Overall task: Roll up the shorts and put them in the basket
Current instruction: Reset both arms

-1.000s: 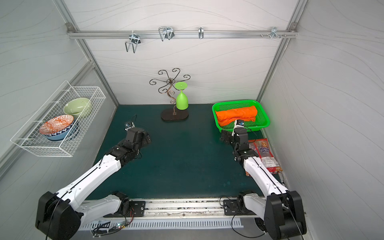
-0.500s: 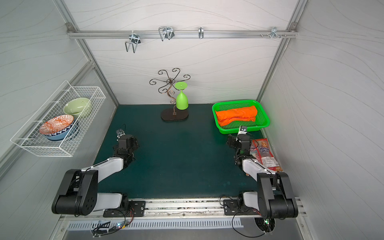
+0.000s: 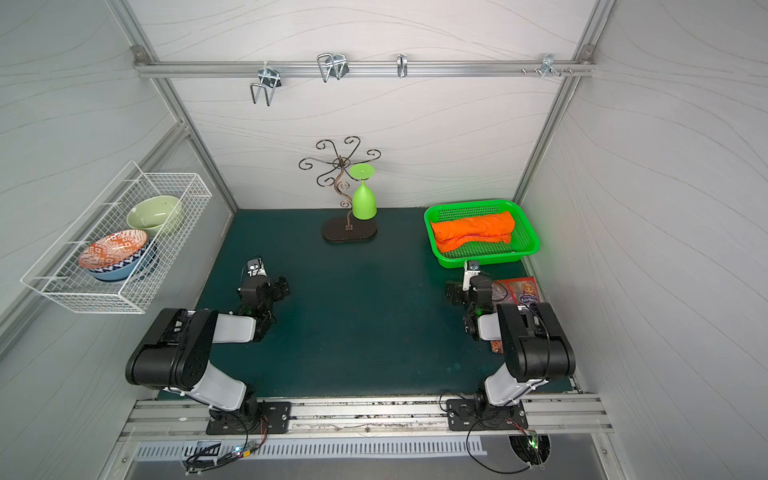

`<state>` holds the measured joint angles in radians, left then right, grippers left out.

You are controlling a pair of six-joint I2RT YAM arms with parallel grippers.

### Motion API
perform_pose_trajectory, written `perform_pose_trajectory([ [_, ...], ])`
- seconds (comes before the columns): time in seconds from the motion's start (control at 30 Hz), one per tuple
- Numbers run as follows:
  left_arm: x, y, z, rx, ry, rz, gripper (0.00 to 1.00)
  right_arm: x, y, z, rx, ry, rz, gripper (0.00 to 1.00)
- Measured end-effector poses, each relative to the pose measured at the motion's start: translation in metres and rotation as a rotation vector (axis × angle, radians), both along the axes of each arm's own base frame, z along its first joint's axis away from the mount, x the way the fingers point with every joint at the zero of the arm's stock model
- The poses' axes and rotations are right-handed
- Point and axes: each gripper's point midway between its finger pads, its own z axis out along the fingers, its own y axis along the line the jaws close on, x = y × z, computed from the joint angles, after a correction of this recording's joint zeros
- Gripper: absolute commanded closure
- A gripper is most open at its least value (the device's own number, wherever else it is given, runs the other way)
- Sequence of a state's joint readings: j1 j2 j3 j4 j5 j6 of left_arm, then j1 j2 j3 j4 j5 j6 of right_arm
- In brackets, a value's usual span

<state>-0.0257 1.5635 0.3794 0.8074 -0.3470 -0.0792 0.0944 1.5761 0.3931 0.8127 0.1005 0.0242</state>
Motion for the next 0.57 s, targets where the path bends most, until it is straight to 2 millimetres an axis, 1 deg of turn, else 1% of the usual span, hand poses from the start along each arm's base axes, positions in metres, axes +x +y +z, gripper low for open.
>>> perform_pose_trajectory([
  [0.07,0.001,-0.001,0.001,-0.001,-0.006,-0.004,0.01,0.011,0.004,0.016,-0.006,-0.047,0.004,0.01],
  [0.13,0.001,-0.001,0.002,-0.002,-0.007,-0.007,0.01,0.014,0.005,0.021,-0.015,-0.064,0.005,0.01],
  [0.43,0.002,-0.002,0.002,-0.003,-0.007,-0.01,0.01,0.011,0.009,0.016,-0.026,-0.043,0.021,0.01],
  [0.57,0.002,-0.002,0.002,-0.003,-0.009,-0.01,0.01,0.01,0.006,0.013,-0.015,-0.029,0.027,0.01],
])
